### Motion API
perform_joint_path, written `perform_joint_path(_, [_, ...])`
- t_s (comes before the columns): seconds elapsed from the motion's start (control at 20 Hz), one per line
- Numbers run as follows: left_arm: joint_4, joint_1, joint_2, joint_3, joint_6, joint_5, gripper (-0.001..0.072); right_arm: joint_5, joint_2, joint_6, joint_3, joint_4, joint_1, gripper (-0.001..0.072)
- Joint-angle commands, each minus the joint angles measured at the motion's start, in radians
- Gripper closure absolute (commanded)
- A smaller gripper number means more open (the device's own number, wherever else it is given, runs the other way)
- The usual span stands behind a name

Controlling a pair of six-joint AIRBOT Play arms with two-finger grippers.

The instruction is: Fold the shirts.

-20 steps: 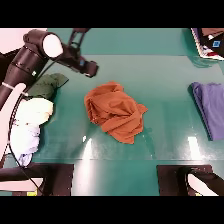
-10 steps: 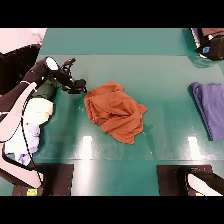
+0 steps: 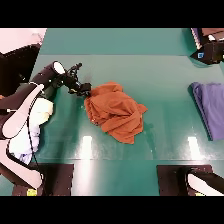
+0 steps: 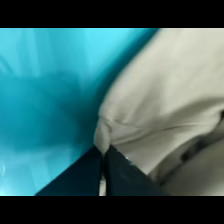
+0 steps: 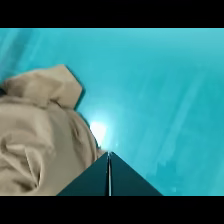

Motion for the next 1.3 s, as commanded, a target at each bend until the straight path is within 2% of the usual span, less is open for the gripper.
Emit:
perform_joint_path(0.0, [-0.002, 0.016, 0.006, 0.08, 0.008, -0.049, 0.0685, 0.073, 0.013, 0.019, -0.068, -0.008, -0.002, 0.0694])
perform_joint_path(0.2, [0.032, 0.023, 0.049, 0.216, 0.017, -0.082, 0.0685, 0.012, 0.066, 0.072, -0.424, -0.003, -0.002, 0.0679])
perform_joint_path(0.3, [0.031, 0.023, 0.051, 0.252, 0.017, -0.096, 0.0684, -0.032, 0.055, 0.081, -0.625, 0.049, -0.001, 0.0311])
perform_joint_path(0.35, [0.028, 0.023, 0.051, 0.254, 0.016, -0.095, 0.0684, -0.056, 0.033, 0.079, -0.719, 0.095, 0.001, 0.0294])
perform_joint_path(0.55, [0.028, 0.023, 0.051, 0.254, 0.016, -0.095, 0.0684, -0.214, -0.097, -0.034, -0.942, 0.302, 0.082, 0.0306])
perform_joint_path(0.75, [0.028, 0.023, 0.051, 0.254, 0.016, -0.096, 0.0684, -0.362, -0.247, -0.062, -0.922, 0.395, 0.223, 0.0306])
perform_joint_path(0.85, [0.029, 0.023, 0.051, 0.254, 0.016, -0.106, 0.0684, -0.392, -0.299, -0.062, -0.862, 0.403, 0.272, 0.0306])
perform_joint_path(0.9, [0.029, 0.023, 0.051, 0.254, 0.016, -0.11, 0.0684, -0.396, -0.32, -0.062, -0.833, 0.402, 0.288, 0.0343])
perform_joint_path(1.0, [0.028, 0.023, 0.051, 0.254, 0.016, -0.113, 0.0684, -0.395, -0.346, -0.062, -0.775, 0.374, 0.308, 0.0623])
perform_joint_path(1.05, [0.031, 0.023, 0.056, 0.255, 0.016, -0.114, 0.0685, -0.39, -0.346, -0.062, -0.746, 0.344, 0.311, 0.0694])
perform_joint_path(1.15, [0.07, 0.023, 0.102, 0.273, 0.016, -0.108, 0.0685, -0.348, -0.302, -0.048, -0.68, 0.242, 0.299, 0.0695])
perform_joint_path(1.25, [0.147, 0.024, 0.18, 0.326, 0.016, -0.1, 0.0685, -0.266, -0.212, 0.021, -0.585, 0.071, 0.249, 0.0695])
